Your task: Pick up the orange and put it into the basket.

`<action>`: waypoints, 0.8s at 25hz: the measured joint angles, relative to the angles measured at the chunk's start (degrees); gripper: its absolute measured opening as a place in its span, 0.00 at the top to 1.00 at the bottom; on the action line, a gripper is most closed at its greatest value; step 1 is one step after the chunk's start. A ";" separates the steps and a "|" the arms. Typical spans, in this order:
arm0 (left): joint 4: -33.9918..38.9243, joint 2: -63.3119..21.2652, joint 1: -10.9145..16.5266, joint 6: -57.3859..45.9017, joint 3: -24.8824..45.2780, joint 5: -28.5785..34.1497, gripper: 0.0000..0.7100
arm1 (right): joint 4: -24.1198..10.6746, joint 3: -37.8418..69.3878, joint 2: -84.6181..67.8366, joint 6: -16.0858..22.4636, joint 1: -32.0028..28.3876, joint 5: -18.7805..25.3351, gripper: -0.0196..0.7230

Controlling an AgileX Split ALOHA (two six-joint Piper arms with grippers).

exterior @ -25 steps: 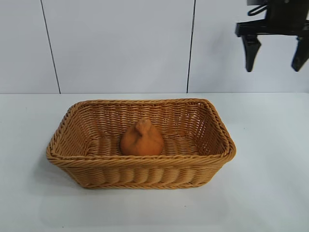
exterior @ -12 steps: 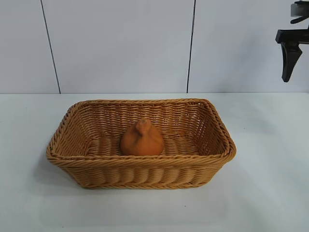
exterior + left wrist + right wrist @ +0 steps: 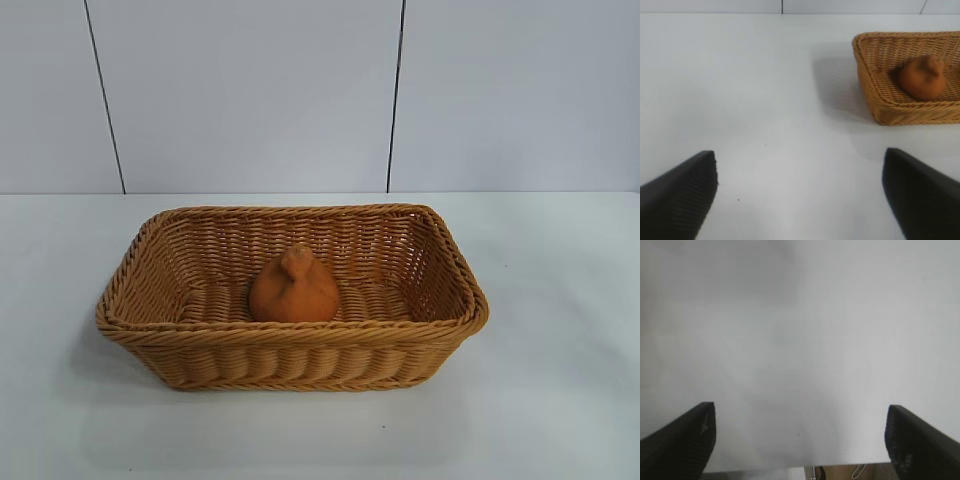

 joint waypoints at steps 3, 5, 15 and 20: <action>0.00 0.00 0.00 0.00 0.00 0.00 0.10 | 0.07 7.59 -7.47 0.00 0.00 0.06 0.12; 0.00 0.00 0.00 0.00 0.00 0.00 0.10 | 0.07 12.23 -12.67 0.00 0.00 0.00 0.12; 0.00 0.00 0.00 0.00 0.00 0.00 0.10 | 0.07 32.15 -45.29 -1.56 0.00 -9.87 0.12; 0.00 0.00 0.00 0.00 0.00 0.00 0.10 | 0.07 32.65 -58.16 -1.61 0.00 -11.22 0.12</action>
